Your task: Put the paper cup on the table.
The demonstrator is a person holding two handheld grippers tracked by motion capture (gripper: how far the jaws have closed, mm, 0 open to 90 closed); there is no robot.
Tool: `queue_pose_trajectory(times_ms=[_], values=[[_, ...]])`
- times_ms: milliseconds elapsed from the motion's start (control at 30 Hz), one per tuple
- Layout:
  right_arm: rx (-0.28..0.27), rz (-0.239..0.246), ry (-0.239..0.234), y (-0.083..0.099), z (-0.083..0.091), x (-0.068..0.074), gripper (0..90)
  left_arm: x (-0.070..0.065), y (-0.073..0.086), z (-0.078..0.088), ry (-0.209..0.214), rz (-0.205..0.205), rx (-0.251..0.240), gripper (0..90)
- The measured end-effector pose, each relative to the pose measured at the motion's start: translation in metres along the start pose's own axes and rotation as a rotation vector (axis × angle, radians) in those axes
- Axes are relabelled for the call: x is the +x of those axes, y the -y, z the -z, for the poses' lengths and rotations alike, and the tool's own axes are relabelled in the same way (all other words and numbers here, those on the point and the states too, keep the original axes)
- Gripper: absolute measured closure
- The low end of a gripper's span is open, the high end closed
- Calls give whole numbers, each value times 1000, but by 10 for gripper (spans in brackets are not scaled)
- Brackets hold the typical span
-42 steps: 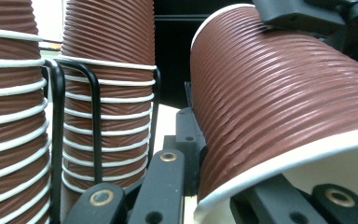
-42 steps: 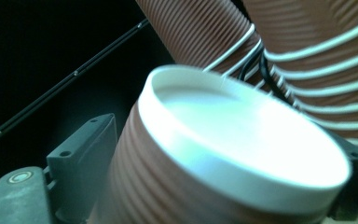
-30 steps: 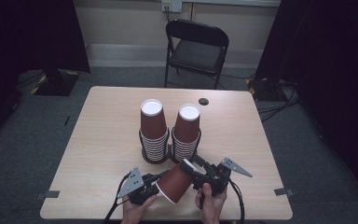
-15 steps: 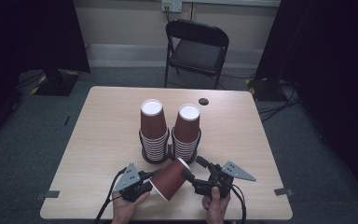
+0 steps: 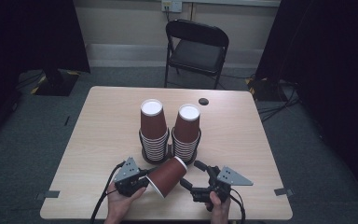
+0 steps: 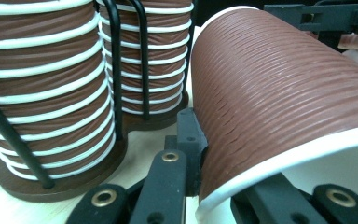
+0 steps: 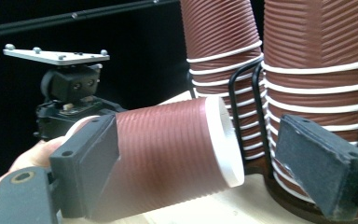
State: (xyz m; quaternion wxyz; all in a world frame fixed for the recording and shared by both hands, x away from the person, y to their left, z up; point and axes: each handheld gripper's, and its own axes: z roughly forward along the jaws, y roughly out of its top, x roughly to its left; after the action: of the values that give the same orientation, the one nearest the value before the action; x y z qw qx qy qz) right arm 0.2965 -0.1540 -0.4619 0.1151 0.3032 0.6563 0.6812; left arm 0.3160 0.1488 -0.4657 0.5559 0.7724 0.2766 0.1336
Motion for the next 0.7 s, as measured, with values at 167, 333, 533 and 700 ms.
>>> queue_pose_trajectory(times_ms=[167, 333, 533, 700], values=[[8, 0, -11, 5, -1, 2, 208, 4, -5, -1, 1, 0, 42, 859], [83, 139, 65, 3, 1, 6, 190, 10, -10, 0, 1, 34, 93, 859], [184, 267, 143, 6, -2, 12, 230, 13, -17, 2, 8, 45, 114, 860], [167, 326, 182, 11, -1, 12, 268, 14, -25, 5, 14, 31, 143, 860]])
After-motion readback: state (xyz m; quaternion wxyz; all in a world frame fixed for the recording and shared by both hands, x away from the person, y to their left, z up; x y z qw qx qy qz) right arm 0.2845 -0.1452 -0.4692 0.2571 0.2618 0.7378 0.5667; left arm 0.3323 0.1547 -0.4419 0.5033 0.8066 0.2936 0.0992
